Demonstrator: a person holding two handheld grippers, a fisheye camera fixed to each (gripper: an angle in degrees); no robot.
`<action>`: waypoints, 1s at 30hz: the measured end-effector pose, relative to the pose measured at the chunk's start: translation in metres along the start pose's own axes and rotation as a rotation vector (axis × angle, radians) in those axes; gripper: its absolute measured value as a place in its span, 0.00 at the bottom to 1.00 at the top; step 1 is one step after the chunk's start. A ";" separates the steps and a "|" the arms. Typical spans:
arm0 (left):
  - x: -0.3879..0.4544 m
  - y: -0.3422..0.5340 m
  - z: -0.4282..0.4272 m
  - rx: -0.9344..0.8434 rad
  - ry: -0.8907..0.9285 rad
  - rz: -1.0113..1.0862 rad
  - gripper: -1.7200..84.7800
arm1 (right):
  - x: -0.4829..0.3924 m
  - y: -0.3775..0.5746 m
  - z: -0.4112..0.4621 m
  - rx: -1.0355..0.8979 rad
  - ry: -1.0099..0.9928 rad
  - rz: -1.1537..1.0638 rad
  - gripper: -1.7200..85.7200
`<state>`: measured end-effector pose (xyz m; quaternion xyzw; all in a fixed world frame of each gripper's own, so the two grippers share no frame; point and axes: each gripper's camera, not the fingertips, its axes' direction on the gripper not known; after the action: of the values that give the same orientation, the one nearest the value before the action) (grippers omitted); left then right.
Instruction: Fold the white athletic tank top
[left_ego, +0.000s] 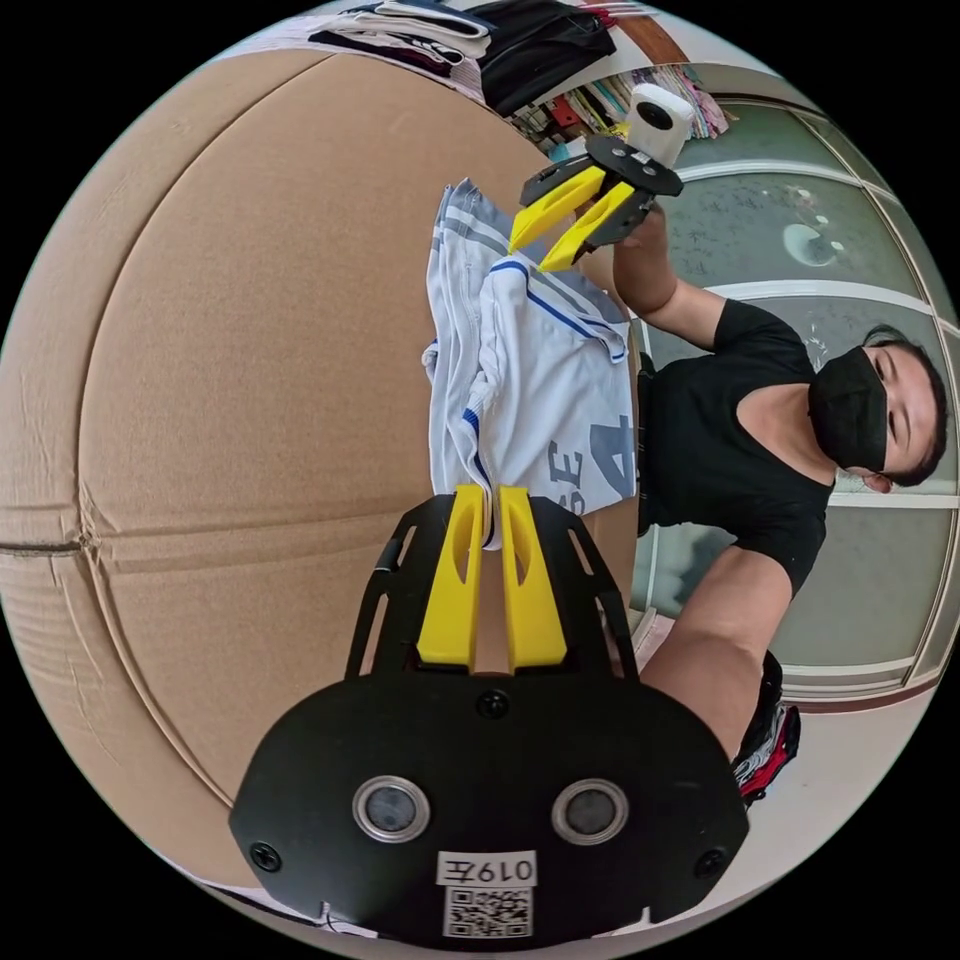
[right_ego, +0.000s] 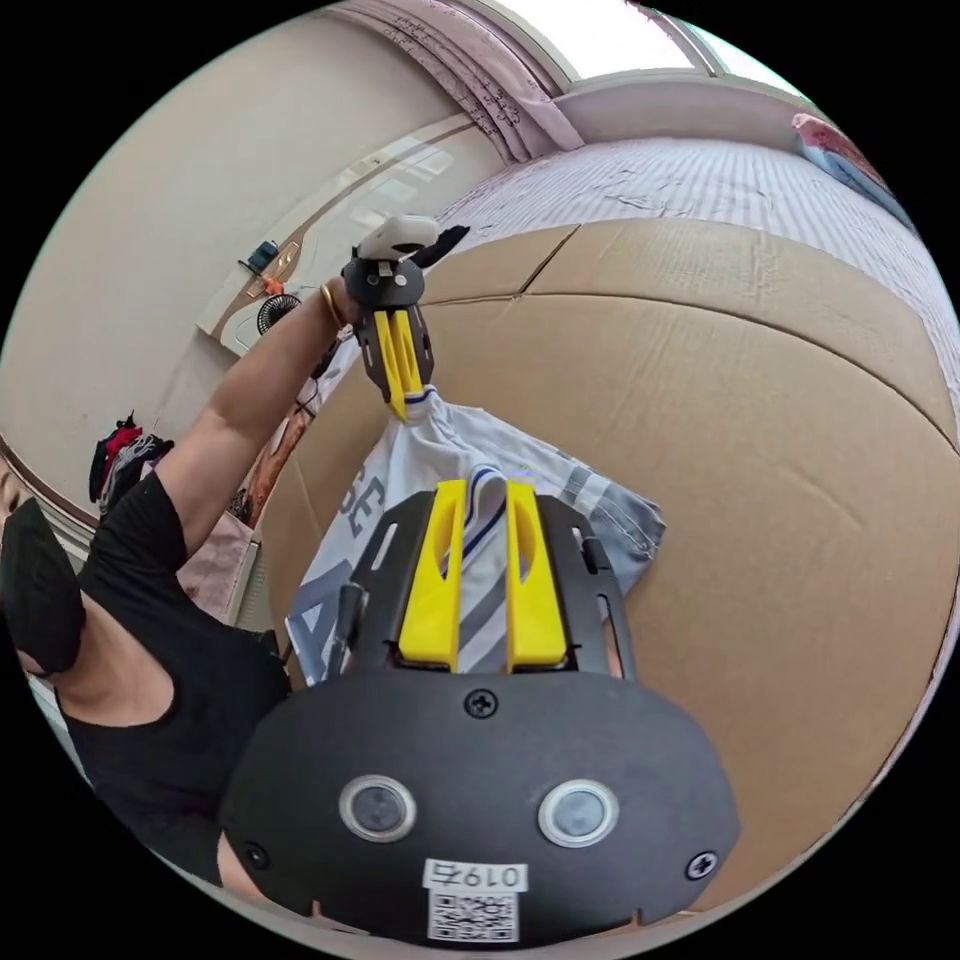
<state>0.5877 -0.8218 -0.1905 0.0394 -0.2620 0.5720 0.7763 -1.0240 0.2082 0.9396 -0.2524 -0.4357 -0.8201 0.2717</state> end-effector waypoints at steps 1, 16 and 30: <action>0.001 0.002 0.001 -0.002 -0.004 0.000 0.05 | 0.002 -0.004 0.005 -0.008 -0.028 0.013 0.10; 0.004 0.053 -0.006 0.131 0.041 0.005 0.05 | 0.028 -0.024 -0.009 0.023 -0.087 0.139 0.01; 0.033 0.106 -0.018 0.244 -0.039 -0.072 0.09 | -0.001 -0.042 -0.054 0.036 -0.127 0.148 0.01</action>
<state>0.5053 -0.7503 -0.2165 0.1540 -0.2041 0.5707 0.7804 -1.0610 0.1826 0.8882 -0.3305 -0.4470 -0.7721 0.3079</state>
